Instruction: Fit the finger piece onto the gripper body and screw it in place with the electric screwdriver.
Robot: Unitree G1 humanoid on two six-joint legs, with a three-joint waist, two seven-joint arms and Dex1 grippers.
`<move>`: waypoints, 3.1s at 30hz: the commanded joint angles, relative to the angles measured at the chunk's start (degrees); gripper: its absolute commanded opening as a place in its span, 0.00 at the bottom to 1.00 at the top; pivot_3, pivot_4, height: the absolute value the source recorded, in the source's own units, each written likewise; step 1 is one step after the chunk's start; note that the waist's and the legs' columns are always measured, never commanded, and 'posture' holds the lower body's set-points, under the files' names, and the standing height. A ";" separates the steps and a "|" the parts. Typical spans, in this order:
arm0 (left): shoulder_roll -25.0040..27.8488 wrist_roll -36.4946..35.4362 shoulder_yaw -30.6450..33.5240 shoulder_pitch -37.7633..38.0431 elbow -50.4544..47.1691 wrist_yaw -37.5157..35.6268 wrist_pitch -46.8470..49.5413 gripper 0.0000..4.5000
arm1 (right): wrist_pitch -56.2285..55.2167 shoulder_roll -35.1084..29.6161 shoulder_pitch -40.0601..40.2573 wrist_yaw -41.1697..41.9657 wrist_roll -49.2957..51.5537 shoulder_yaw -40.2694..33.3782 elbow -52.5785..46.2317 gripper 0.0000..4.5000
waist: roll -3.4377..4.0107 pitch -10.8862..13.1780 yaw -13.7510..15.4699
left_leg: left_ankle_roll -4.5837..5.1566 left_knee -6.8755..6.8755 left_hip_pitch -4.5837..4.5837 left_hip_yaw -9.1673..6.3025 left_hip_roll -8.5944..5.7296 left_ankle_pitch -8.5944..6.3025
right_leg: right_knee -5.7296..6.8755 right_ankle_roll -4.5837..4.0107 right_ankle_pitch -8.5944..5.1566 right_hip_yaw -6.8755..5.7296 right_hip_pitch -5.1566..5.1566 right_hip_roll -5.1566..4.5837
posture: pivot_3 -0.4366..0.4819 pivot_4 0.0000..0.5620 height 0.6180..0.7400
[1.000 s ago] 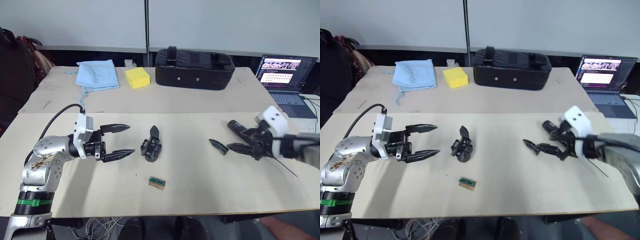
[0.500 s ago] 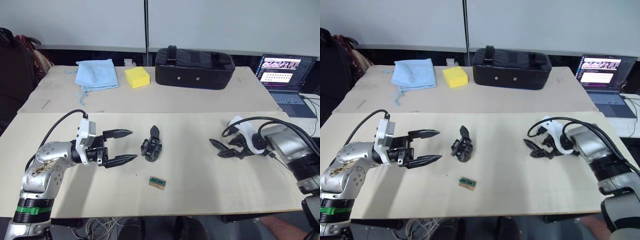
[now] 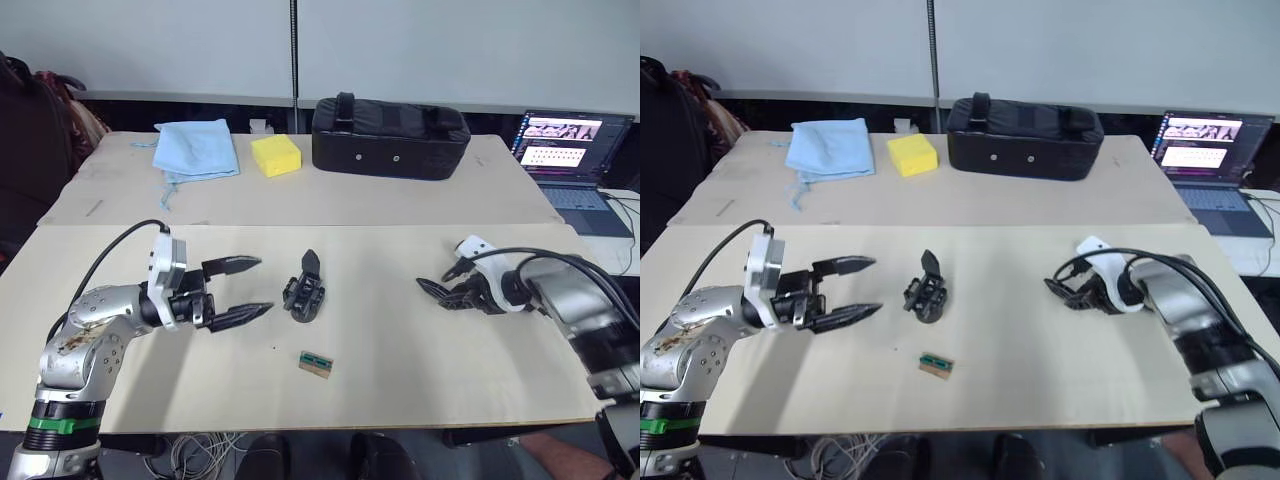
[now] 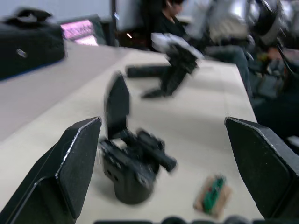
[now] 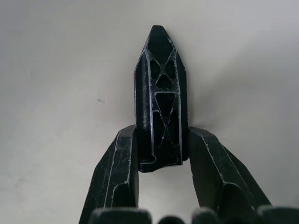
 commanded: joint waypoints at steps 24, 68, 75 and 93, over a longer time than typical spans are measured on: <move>-30.46 -14.63 -0.33 -21.82 -0.09 37.66 12.75 1.00 | -8.37 20.88 0.17 -31.48 -10.02 -0.78 -44.52 0.25 | -0.07 0.04 -0.51 | 0.01 0.39 0.03 -0.01 -0.16 0.00 | 0.35 0.07 0.02 0.34 0.03 0.04 | 0.48 0.27 1.00; -10.88 -19.45 -9.92 -33.87 14.96 7.64 37.95 0.00 | 43.03 11.28 -10.95 -11.74 49.03 -23.54 -33.66 1.00 | -0.26 0.21 -0.48 | 0.01 0.28 0.02 -0.05 -0.04 0.00 | 0.35 -0.40 -0.25 0.40 -0.08 0.16 | 0.48 0.27 1.00; -9.91 -17.60 -13.50 -31.60 10.26 3.17 38.99 0.00 | 48.75 18.31 -10.30 -21.84 56.47 -24.11 -34.49 1.00 | -0.26 0.21 -0.29 | 0.01 0.23 -0.10 -0.04 -0.06 -0.01 | 0.31 -0.31 -0.21 0.45 -0.18 0.13 | 0.48 0.27 1.00; -10.78 -17.18 -12.84 -29.81 7.88 2.55 40.28 0.00 | 45.41 17.73 -5.45 -35.08 71.98 -23.13 -34.17 0.08 | -0.26 0.21 -0.33 | 0.02 0.22 -0.09 -0.03 -0.07 -0.01 | 0.29 -0.30 -0.23 0.50 -0.18 0.15 | 0.48 0.27 1.00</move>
